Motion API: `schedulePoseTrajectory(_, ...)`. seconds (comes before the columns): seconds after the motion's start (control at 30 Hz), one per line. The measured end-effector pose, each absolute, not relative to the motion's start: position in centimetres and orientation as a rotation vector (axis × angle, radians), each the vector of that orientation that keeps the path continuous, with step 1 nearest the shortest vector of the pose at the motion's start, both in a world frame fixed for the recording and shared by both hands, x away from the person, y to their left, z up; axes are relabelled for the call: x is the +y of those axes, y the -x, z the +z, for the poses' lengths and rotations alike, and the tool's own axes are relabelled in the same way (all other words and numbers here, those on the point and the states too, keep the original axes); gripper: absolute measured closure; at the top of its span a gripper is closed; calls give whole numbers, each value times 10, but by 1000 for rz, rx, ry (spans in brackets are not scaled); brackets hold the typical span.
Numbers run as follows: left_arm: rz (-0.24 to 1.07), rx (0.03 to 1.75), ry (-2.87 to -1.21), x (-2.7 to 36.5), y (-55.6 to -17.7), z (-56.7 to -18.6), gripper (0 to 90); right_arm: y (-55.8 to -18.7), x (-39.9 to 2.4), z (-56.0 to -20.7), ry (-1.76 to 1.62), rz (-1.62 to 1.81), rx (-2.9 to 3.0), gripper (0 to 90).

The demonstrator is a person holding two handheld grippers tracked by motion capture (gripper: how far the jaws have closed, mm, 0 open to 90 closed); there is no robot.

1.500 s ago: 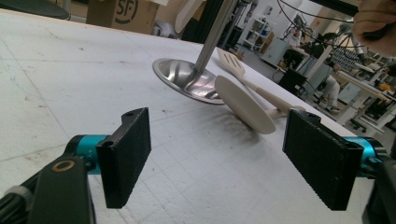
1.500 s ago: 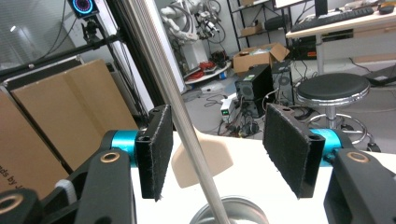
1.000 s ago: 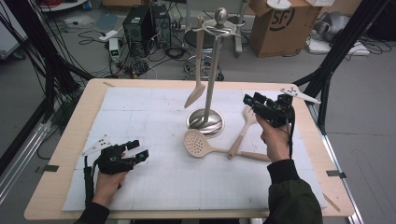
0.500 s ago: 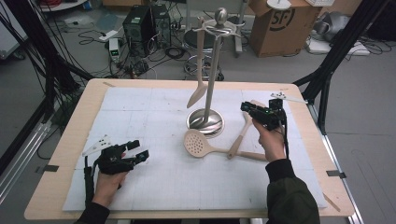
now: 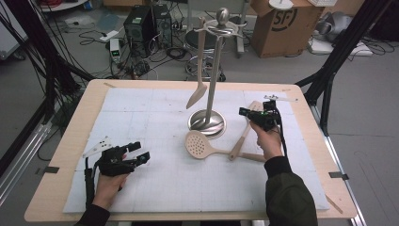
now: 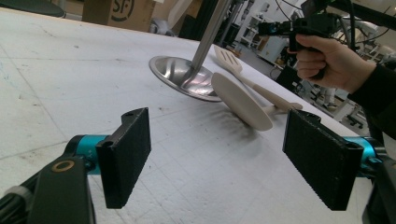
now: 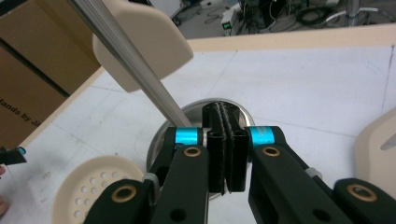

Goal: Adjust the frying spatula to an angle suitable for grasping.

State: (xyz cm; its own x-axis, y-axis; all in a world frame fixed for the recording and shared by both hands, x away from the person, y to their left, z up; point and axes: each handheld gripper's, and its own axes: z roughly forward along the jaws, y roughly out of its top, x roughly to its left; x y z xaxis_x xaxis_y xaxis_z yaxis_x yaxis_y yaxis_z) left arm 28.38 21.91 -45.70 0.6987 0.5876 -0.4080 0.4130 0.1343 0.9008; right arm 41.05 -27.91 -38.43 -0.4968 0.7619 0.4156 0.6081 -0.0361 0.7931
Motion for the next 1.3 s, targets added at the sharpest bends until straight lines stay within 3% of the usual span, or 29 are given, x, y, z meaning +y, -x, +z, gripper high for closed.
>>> schedulePoseTrajectory(0.27, 153, 870, -1491, 219, -284, -457, 240, -422, -285, -411, -1641, 1511, 2095, 894)
schedulePoseTrajectory(1.3, 155, 875, -1491, 219, -284, -457, 240, -451, -292, -455, -1767, 1235, 2228, 900)
